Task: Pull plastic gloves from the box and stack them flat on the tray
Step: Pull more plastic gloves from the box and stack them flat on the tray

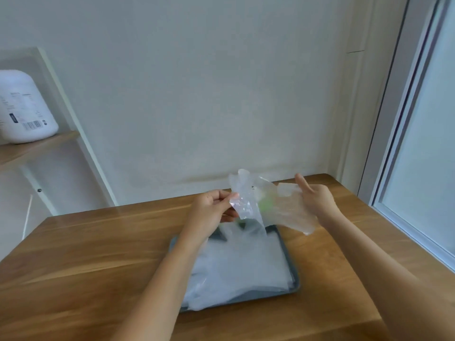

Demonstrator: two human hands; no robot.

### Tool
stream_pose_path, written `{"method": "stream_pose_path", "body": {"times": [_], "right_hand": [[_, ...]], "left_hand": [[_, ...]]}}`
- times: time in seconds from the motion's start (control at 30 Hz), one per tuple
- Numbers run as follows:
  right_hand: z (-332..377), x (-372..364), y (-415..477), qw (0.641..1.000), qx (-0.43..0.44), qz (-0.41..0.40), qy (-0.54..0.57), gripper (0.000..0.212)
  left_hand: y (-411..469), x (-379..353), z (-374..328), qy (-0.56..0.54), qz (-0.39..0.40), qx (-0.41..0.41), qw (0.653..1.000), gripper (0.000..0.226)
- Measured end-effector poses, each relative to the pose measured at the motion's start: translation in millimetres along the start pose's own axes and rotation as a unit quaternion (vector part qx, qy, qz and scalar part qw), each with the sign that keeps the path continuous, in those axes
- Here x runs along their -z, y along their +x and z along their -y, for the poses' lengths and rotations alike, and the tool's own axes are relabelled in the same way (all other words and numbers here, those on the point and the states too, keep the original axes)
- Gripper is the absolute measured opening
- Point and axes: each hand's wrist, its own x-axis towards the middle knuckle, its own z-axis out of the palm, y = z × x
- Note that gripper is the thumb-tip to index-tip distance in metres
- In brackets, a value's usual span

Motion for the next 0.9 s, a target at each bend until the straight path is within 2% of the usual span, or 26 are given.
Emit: {"method": "stream_pose_path", "body": {"times": [0.07,0.13,0.23,0.3,0.37,0.43,0.5,0.57,0.6,0.63,0.77,0.83,0.9], "right_hand": [[-31.4,10.4,12.9,0.991,0.000,-0.035,-0.132,0.060],[-54.9,15.7,16.2,0.974,-0.013,-0.049,-0.219,0.058],[-64.2,19.5,17.5,0.945,-0.031,-0.021,-0.324,0.057],[-54.6,20.1,15.9,0.928,-0.004,-0.020,-0.372,0.058],[-27.3,20.9,1.7,0.936,0.077,-0.043,-0.341,0.060],[11.0,19.7,-24.6,0.963,0.180,-0.014,-0.199,0.061],[52.1,16.4,-61.6,0.963,0.224,0.143,-0.036,0.067],[78.5,8.2,-92.7,0.929,0.230,0.288,0.020,0.077],[85.6,2.6,-101.6,0.919,0.232,0.317,0.021,0.075],[90.4,-3.8,-107.1,0.920,0.231,0.315,0.020,0.067],[101.0,-17.9,-107.6,0.961,0.189,0.202,0.016,0.024],[103.6,-18.7,-106.2,0.965,0.189,0.183,0.005,0.019],[109.4,-15.2,-108.3,0.959,0.202,0.200,-0.009,0.016]], "left_hand": [[1.6,8.4,-2.3,-0.041,-0.031,-0.006,0.999,0.010],[1.4,13.6,-5.3,-0.056,-0.050,-0.022,0.997,0.010],[-2.1,15.9,-11.1,-0.064,-0.065,-0.044,0.995,0.011],[-5.1,15.1,-14.2,-0.066,-0.080,-0.064,0.993,0.012],[-8.2,12.7,-16.4,-0.065,-0.097,-0.083,0.990,0.013],[-11.3,9.0,-17.0,-0.059,-0.105,-0.099,0.988,0.014],[-14.4,3.3,-16.5,-0.036,-0.103,-0.121,0.987,0.015],[-18.2,-1.5,-15.9,0.013,-0.091,-0.148,0.985,0.016],[-20.8,-3.4,-15.9,0.033,-0.076,-0.159,0.984,0.016],[-24.6,-4.0,-16.4,0.043,-0.056,-0.166,0.984,0.016],[-36.9,2.2,-16.4,0.078,0.015,-0.167,0.983,0.030],[-39.2,9.3,-13.9,0.087,0.027,-0.163,0.982,0.033],[-41.8,17.8,-13.4,0.069,-0.004,-0.165,0.984,0.021]]}}
